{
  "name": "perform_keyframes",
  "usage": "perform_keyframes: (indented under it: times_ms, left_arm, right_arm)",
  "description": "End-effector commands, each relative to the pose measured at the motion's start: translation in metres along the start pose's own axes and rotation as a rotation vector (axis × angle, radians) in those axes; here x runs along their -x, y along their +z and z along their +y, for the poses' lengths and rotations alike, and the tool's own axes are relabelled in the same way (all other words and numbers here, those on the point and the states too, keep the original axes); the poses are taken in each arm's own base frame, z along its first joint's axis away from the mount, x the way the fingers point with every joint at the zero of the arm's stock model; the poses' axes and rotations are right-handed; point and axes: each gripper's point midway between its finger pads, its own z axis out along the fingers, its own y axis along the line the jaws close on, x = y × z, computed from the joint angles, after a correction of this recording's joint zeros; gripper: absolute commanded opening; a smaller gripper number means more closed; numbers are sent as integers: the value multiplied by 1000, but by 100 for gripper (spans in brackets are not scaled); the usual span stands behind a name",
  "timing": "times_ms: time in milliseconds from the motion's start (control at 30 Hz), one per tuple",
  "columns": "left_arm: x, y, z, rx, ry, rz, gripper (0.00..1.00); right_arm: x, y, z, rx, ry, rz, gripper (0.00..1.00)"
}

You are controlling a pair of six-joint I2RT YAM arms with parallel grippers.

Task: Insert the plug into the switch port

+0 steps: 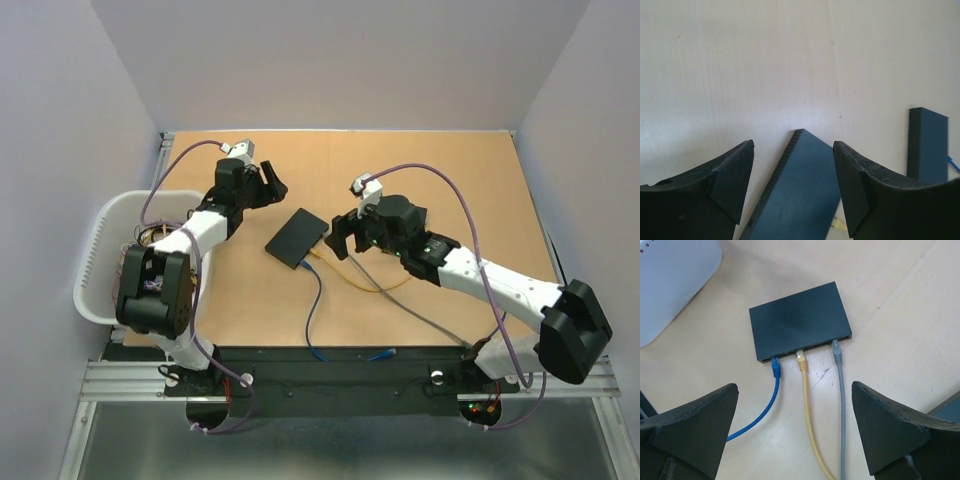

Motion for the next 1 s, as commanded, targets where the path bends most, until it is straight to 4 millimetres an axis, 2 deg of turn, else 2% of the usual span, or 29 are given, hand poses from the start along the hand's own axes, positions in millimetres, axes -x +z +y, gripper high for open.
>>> perform_keyframes:
  times_ms: [0, 33, 67, 100, 133, 167, 200, 233, 300, 333, 400, 467, 567, 667, 700, 733, 867, 967]
  left_arm:
    - [17, -42, -26, -51, 7, -106, 78]
    - [26, -56, -36, -66, 7, -145, 83]
    - [14, -61, -37, -60, 6, -129, 93]
    - [12, -68, -41, -59, 5, -135, 93]
    - [20, -83, -46, -51, 6, -180, 97]
    - [16, -90, -47, -43, 3, -179, 99]
    - [4, -96, -50, -44, 2, -165, 99]
    - [9, -110, -57, -60, 0, -196, 99]
    - [-8, -121, -67, -84, 15, -160, 99]
    - [-9, -132, -74, -102, 25, -169, 99]
    - [-26, -139, -73, -95, 40, -113, 99]
    - [-40, -148, -74, -110, 50, -64, 99]
    - [-48, -161, -74, -112, 42, -34, 99]
    - [-43, -181, -86, -165, 50, -41, 99]
    - [-35, -192, -91, -185, 72, -64, 99]
    - [-38, -196, -87, -168, 83, -52, 99]
    - [-25, -211, -82, -130, 139, -95, 99]
    - [-32, -207, -70, -91, 166, -94, 99]
  right_arm:
    - [-23, -22, 0, -34, 129, 77, 100]
    - [-22, -30, 0, -34, 147, 69, 100]
    - [-32, -35, 0, -41, 175, 96, 100]
    - [-35, -40, 0, -44, 188, 104, 100]
    - [-31, -48, -1, -50, 196, 86, 100]
    - [-35, -54, -8, -95, 211, 94, 100]
    - [-37, -60, -13, -125, 219, 90, 100]
    - [-42, -65, -17, -152, 228, 98, 100]
    - [-44, -81, -26, -208, 255, 91, 100]
    - [-47, -85, -28, -225, 264, 99, 100]
    - [-53, -99, -34, -274, 303, 114, 100]
    - [-51, -108, -33, -286, 347, 110, 100]
    - [-44, -115, -36, -320, 377, 111, 100]
    - [-42, -127, -48, -416, 401, 128, 100]
    - [-45, -135, -50, -450, 407, 156, 100]
    - [-44, -140, -54, -476, 410, 158, 100]
    - [-49, -165, -62, -546, 426, 176, 100]
    - [-49, -175, -61, -548, 441, 173, 100]
